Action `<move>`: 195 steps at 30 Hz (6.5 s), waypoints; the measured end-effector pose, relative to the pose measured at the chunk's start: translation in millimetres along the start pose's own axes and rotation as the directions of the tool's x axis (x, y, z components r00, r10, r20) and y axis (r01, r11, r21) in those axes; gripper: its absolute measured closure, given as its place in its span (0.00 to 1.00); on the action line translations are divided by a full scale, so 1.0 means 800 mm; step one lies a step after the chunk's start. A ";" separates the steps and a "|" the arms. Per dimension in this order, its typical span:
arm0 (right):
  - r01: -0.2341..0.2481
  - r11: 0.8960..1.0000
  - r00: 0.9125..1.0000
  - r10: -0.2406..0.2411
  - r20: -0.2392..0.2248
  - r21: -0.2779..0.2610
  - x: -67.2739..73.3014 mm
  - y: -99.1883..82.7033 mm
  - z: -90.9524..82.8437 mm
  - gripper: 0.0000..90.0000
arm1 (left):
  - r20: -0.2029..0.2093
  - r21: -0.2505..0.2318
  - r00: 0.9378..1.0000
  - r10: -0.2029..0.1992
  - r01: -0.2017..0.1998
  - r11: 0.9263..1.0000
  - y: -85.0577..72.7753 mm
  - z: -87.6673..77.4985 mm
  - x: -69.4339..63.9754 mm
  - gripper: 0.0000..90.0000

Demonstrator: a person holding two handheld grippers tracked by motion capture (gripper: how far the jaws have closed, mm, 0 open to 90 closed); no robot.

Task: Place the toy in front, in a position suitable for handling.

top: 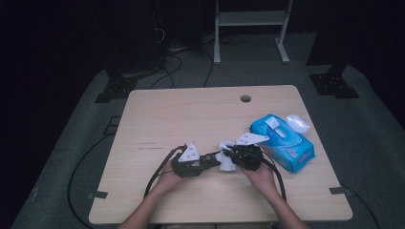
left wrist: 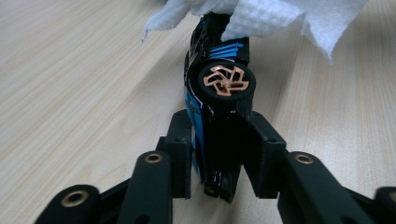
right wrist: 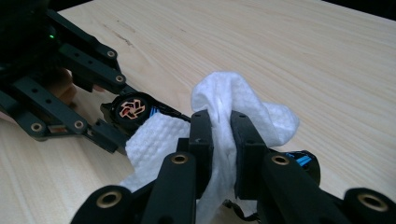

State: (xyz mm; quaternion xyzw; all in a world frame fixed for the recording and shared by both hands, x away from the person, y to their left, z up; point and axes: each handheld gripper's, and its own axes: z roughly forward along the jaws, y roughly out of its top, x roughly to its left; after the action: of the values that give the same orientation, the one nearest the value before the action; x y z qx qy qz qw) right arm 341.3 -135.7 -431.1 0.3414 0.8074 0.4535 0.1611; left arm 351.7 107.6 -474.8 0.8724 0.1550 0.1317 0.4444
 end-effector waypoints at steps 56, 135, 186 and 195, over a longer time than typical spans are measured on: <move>-0.086 0.996 0.996 0.086 -0.014 -0.027 -0.018 -0.003 -0.014 0.88 | -0.023 0.181 0.999 0.027 -0.023 0.983 0.052 -0.034 0.018 0.47; -0.090 0.976 0.990 0.066 -0.125 -0.196 0.011 0.039 -0.046 0.88 | -0.016 -0.137 1.000 -0.004 0.002 0.991 0.061 -0.040 -0.019 0.65; -0.094 0.981 0.992 0.077 -0.105 -0.170 0.006 0.034 -0.044 0.89 | -0.022 -0.140 1.000 -0.004 0.001 0.990 0.062 -0.040 -0.021 0.65; -0.070 0.980 0.992 0.049 -0.119 -0.185 0.014 0.041 -0.046 0.88 | -0.024 -0.137 1.000 -0.007 0.003 0.991 0.061 -0.041 -0.021 0.65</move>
State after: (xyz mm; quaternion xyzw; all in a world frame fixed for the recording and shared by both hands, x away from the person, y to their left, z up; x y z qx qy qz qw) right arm 325.7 -139.2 -383.3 0.3222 0.7580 0.5514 0.1327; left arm 332.0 98.3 -417.8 0.8377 0.1530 0.1515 0.5018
